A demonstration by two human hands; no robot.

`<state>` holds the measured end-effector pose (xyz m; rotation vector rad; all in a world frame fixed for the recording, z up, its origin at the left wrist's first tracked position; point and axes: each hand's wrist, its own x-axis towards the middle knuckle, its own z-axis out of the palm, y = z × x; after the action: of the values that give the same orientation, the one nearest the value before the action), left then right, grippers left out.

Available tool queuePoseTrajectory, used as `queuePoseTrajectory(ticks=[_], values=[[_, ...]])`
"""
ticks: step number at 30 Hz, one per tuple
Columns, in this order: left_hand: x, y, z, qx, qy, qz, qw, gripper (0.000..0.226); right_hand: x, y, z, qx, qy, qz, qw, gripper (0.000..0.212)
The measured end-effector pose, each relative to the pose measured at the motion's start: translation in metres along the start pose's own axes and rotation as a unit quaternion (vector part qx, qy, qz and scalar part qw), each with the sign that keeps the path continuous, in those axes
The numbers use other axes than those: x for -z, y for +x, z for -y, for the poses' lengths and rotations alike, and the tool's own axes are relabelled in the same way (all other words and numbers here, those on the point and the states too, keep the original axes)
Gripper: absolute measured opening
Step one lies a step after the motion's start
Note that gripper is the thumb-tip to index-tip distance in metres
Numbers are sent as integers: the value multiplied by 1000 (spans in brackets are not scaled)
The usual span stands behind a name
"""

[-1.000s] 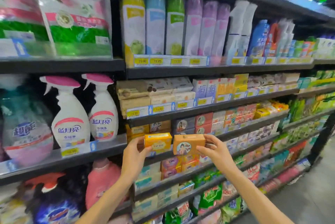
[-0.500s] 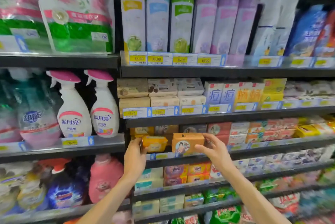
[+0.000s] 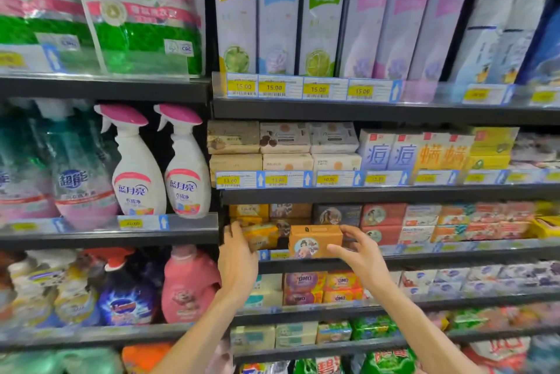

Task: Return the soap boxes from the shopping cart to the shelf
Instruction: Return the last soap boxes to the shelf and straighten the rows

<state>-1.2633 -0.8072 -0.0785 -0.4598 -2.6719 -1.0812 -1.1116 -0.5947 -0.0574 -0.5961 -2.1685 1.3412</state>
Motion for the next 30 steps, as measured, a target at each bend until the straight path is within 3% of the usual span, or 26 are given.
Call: queuePoseTrajectory(ticks=[5,9,13,17,26,30], values=[[-9,-2,9,-67,51,-25,996,45,-5,1,2,-6,8,2,1000,44],[-13,-6,10,-225,98,-88,965,39,-6,1,0,-4,6,1,1000,44],[-21,-16,13,-316,131,-64,938,37,-6,2,-2,2,6,-6,1000,45],[-29,-14,14,-329,169,-17,929,32,-7,5,-6,-1,11,-11,1000,47],[-17,-3,37,-290,189,-10,938,41,-14,10,-8,3,9,-10,1000,48],[-14,-1,32,-342,196,-12,919,38,-17,10,-6,4,14,-6,1000,49]])
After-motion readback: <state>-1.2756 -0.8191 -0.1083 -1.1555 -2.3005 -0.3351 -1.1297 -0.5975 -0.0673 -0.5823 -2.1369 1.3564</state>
